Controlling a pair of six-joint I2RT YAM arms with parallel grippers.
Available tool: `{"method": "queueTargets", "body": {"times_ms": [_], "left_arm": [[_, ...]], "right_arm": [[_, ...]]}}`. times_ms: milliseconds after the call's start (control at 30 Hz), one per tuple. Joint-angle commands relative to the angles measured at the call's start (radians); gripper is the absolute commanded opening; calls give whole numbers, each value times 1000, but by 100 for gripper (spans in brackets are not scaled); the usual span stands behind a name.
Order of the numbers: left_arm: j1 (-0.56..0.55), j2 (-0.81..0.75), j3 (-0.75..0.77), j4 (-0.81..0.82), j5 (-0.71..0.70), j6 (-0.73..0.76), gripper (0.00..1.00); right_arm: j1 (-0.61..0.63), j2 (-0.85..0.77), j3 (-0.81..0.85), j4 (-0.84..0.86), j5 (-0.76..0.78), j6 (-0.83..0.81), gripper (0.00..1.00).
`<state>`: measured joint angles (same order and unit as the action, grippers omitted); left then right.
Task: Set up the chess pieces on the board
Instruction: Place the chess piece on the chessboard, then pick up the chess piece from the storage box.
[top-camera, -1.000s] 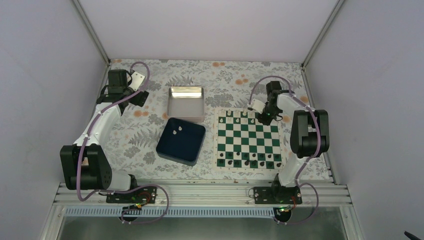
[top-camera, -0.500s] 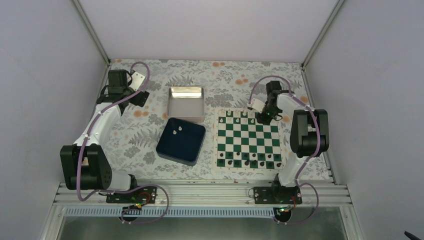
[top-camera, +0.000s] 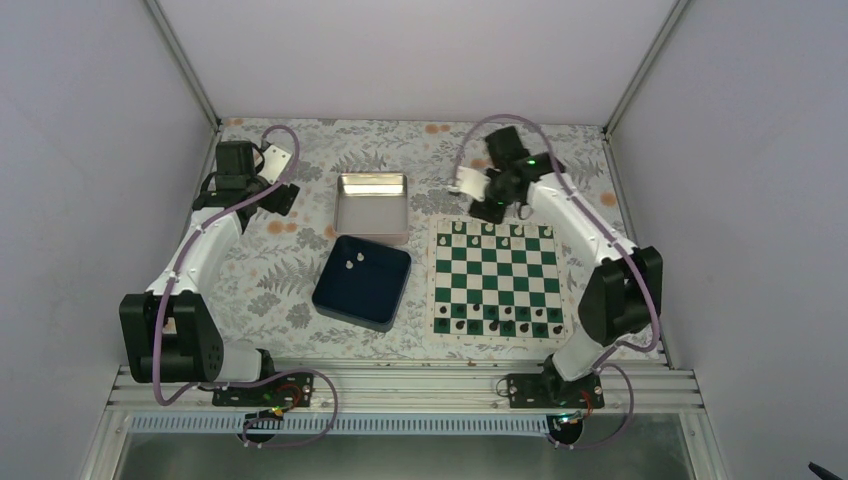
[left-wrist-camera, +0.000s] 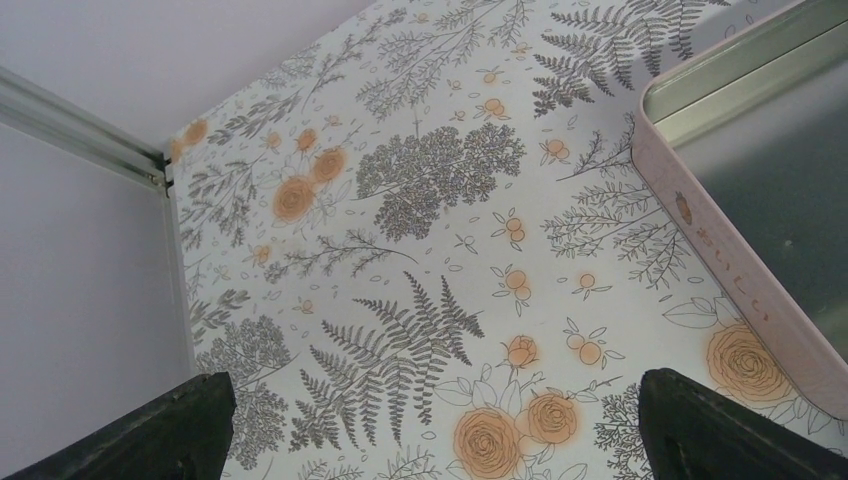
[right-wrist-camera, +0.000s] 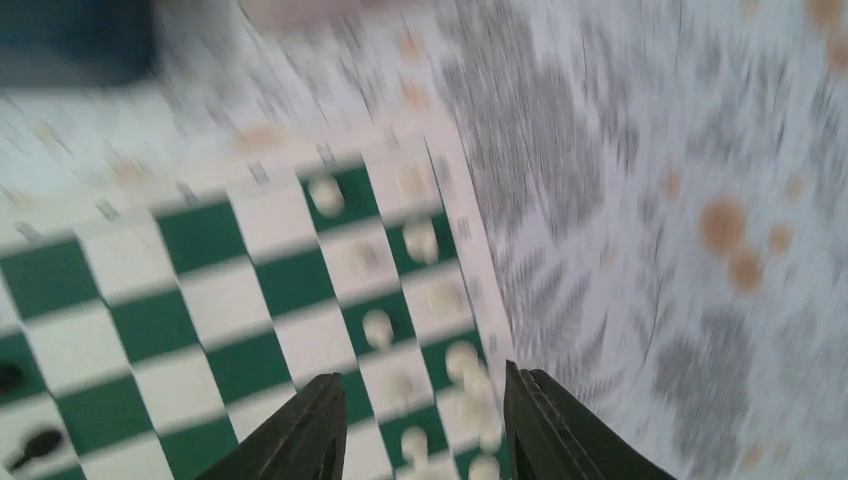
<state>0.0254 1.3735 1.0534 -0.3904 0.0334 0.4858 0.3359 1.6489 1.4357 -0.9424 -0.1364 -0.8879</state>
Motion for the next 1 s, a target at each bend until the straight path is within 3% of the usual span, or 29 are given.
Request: {"method": "queueTargets", "body": {"times_ms": [0,133,367,967], "left_arm": [[5,-22,-11,14,28,-6,100],[5,-23,-23,14,28,-2,100],[5,-34,-61,8,34,11,100],[7,-68,-146,54,34,13,100]], "right_arm": [[212,41,132,-32,-12,91,43],[404,141,253,-16,-12,102,44],[572,347,417,-16,-53,68,46],[637,616,538,61,-54,23,47]]}}
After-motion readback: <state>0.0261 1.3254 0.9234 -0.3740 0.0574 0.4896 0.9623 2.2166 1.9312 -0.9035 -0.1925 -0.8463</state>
